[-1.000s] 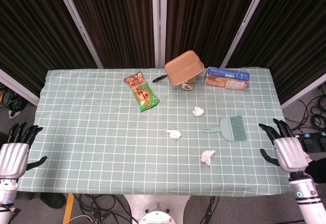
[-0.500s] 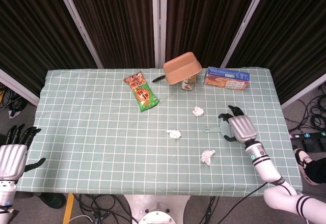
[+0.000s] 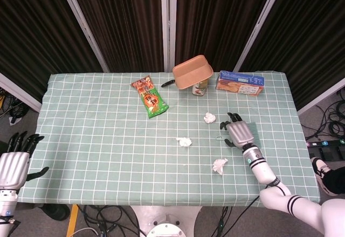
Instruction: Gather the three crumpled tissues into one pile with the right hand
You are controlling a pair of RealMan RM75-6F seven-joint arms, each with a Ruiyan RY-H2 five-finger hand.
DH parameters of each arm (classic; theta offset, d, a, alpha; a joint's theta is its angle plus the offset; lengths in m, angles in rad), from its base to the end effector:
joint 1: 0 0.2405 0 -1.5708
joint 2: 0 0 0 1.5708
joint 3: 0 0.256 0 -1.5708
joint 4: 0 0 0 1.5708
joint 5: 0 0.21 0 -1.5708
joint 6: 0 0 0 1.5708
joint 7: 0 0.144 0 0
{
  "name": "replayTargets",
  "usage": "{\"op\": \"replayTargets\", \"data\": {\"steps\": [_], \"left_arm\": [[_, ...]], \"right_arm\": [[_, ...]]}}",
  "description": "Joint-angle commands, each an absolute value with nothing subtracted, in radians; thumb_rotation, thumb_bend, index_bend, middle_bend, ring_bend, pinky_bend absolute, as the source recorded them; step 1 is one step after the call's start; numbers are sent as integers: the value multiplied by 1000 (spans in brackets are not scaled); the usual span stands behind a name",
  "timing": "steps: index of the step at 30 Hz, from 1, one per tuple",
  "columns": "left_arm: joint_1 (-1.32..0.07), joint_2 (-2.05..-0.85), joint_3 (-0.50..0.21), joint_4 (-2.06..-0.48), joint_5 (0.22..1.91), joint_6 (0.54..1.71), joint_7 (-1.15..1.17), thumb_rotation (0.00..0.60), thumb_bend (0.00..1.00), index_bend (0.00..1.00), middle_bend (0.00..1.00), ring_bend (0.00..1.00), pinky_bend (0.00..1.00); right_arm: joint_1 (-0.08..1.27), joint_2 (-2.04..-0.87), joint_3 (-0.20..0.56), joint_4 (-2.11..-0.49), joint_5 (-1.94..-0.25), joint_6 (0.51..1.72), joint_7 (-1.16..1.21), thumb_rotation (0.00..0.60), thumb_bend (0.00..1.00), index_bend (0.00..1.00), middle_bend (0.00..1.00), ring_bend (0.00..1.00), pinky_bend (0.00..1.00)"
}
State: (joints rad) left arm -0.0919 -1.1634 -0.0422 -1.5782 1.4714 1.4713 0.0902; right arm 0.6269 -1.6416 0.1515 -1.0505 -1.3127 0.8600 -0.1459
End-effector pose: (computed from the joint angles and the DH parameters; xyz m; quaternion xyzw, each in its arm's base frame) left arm -0.3177 0.1818 0.1466 -0.6057 -0.3748 -0.3565 0.6047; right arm -0.2518 -0.3578 -0.0205 0.7487 -0.3652 0.2895 0.4714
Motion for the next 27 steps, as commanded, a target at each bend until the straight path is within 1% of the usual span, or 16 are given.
{"op": "replayTargets", "data": {"steps": [1,6,11,17,18,23,27], "left_arm": [[-92,-1163,-41,-1577,1470,1468,87,600,71,187,146,47,46],[-92,-1164,-39,-1573,1472,1468,81,600,70,187,146,47,45],[-91,-1165,-38,-1568,1471,1465,71,600,70,187,145,47,45],[-90,-1168,-36,-1562,1470,1463,63,600,70,187,144,47,46],[-90,-1168,-36,-1561,1470,1463,62,600,70,187,144,47,46],[-91,-1169,-38,-1559,1469,1462,60,600,70,187,144,47,45],[-91,-1168,-37,-1560,1469,1462,60,600,71,187,144,47,46]], "right_arm": [[628,-1657,138,-1030,-1322,873,-167,600,216,397,437,74,104],[624,-1684,121,-1001,-1334,903,-211,600,214,405,448,75,104],[621,-1703,107,-978,-1340,914,-244,600,152,406,451,75,97],[624,-1720,101,-951,-1341,910,-252,600,152,421,458,92,95],[624,-1722,101,-949,-1342,912,-248,600,157,427,460,97,95],[628,-1724,98,-939,-1345,903,-244,600,265,504,488,137,95],[631,-1713,95,-951,-1353,906,-242,600,302,548,517,168,95]]}}
